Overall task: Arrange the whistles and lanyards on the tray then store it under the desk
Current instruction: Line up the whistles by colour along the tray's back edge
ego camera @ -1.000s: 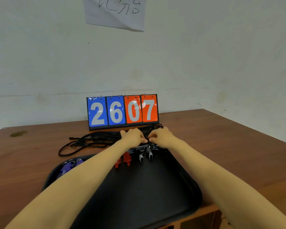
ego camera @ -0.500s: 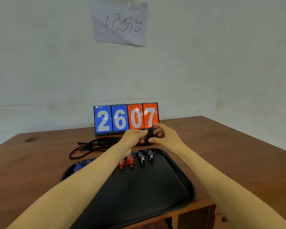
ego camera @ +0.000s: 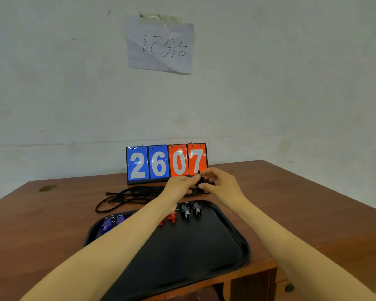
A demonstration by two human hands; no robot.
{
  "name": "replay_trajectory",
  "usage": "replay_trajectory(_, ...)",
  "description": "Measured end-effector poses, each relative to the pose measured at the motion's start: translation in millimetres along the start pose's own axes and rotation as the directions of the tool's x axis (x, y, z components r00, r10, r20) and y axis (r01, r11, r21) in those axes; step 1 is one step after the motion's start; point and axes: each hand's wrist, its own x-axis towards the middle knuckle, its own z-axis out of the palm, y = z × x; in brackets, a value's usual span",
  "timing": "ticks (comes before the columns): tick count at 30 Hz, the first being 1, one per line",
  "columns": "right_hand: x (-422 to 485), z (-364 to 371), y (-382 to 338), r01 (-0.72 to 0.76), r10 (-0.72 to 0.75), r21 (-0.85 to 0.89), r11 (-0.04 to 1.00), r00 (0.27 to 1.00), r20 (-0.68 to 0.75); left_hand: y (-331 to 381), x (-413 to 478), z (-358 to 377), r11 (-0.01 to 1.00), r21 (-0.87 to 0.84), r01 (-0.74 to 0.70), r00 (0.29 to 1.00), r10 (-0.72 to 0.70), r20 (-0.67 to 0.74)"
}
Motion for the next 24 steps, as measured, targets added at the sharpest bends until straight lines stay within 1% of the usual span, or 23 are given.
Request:
replay_trajectory(3, -2, 1, -2, 0.029, -0.029, -0.026, 0.999, 0.999, 0.018, 1, 0, -1, 0.999, -0.01, 0.039, 0.999, -0.038, 0.034)
replay_trajectory(7, -3, 2, 3, 0.013, -0.011, -0.027, 1.0, 0.997, 0.076, -5, 6, -5, 0.992, -0.098, 0.083, 0.995, -0.078, 0.055)
replay_trajectory(10, -4, 3, 7, 0.019, -0.013, -0.063, 0.998, 0.996, 0.092, -9, 9, -8, 0.988, -0.118, 0.104, 0.991, -0.092, 0.099)
replay_trajectory(14, -4, 5, 9, 0.018, -0.013, -0.055, 0.998, 0.996, 0.085, -12, 12, -4, 0.982, -0.14, 0.128, 0.988, -0.115, 0.099)
replay_trajectory(17, -2, 6, 11, 0.006, -0.003, -0.055, 0.998, 0.999, 0.054, -12, 15, -2, 0.988, -0.104, 0.112, 0.989, -0.101, 0.107)
replay_trajectory(18, -1, 6, 13, -0.004, 0.008, -0.068, 0.998, 0.999, 0.051, -12, 15, -2, 0.994, -0.061, 0.095, 0.991, -0.089, 0.101)
replay_trajectory(19, -1, 6, 16, -0.021, 0.026, -0.09, 0.996, 0.998, 0.058, -13, 16, -3, 0.998, 0.022, 0.059, 0.995, -0.06, 0.084)
replay_trajectory(20, 0, 5, 20, -0.042, 0.051, -0.121, 0.992, 0.996, 0.072, -15, 17, -3, 0.988, 0.152, 0.001, 0.998, -0.01, 0.061)
replay_trajectory(21, 0, 4, 25, -0.066, 0.081, -0.16, 0.985, 0.993, 0.091, -20, 19, -4, 0.947, 0.316, -0.062, 0.998, 0.049, 0.049)
replay_trajectory(22, 1, 4, 30, -0.086, 0.111, -0.208, 0.974, 0.987, 0.113, -25, 20, -5, 0.866, 0.487, -0.108, 0.994, 0.096, 0.049)
replay_trajectory(23, 0, 3, 35, -0.099, 0.138, -0.257, 0.961, 0.981, 0.138, -30, 21, -5, 0.762, 0.633, -0.137, 0.99, 0.128, 0.059)
replay_trajectory(24, 0, 4, 40, -0.107, 0.161, -0.294, 0.95, 0.973, 0.166, -35, 21, -5, 0.659, 0.734, -0.163, 0.985, 0.152, 0.082)
